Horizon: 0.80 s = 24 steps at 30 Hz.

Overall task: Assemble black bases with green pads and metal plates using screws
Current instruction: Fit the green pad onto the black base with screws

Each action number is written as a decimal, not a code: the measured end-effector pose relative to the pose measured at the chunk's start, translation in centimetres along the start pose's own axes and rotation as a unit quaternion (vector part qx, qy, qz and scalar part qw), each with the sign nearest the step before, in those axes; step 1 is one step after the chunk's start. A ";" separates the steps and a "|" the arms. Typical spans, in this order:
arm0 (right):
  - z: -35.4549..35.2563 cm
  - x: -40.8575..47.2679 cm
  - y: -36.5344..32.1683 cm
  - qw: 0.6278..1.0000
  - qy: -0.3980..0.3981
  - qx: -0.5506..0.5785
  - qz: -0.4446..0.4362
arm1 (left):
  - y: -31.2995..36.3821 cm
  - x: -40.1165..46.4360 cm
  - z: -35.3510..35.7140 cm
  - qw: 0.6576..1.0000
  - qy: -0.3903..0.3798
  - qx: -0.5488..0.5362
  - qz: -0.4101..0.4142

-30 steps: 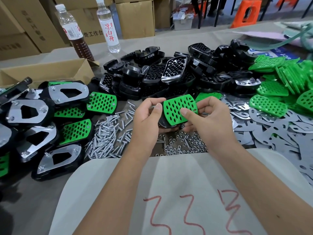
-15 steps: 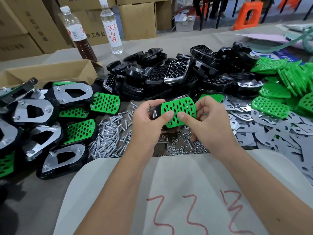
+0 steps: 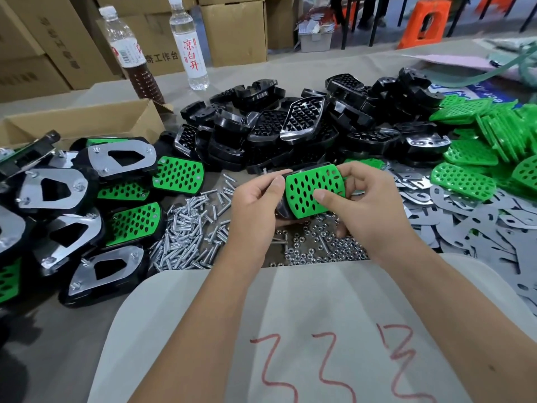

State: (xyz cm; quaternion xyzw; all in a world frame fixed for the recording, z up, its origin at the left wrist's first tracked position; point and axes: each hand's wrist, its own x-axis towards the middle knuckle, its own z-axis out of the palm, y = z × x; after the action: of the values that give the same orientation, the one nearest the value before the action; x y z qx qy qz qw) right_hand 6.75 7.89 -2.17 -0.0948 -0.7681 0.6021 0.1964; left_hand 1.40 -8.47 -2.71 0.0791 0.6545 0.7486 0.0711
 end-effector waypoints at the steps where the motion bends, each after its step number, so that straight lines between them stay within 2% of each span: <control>1: 0.1 0.0 0.1 1.000 0.017 0.013 0.014 | 0.1 -0.1 0.0 1.000 -0.003 -0.004 0.002; 4: 0.7 -0.2 0.2 0.998 0.051 0.013 0.027 | 0.1 -0.1 0.1 0.998 -0.025 0.028 0.040; 6: 0.9 -0.4 0.3 0.999 0.040 -0.004 0.018 | 0.0 -0.1 0.0 0.994 -0.022 0.079 0.069; 8: 0.8 -0.5 0.2 1.000 0.023 -0.003 0.017 | 0.0 -0.1 0.0 0.994 -0.015 0.083 0.071; 18: -0.8 0.1 -0.3 0.995 -0.100 -0.007 0.018 | 0.4 -0.1 -0.5 1.000 -0.018 -0.019 -0.007; 24: -1.1 0.1 -0.6 0.988 -0.153 -0.008 0.024 | 0.6 -0.3 0.0 0.999 0.012 -0.025 -0.025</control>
State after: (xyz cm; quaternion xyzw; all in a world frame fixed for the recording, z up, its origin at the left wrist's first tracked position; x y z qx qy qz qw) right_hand 7.16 8.78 -1.40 -0.0215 -0.7914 0.6078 0.0615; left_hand 1.67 -8.63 -2.14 0.0520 0.6378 0.7639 0.0835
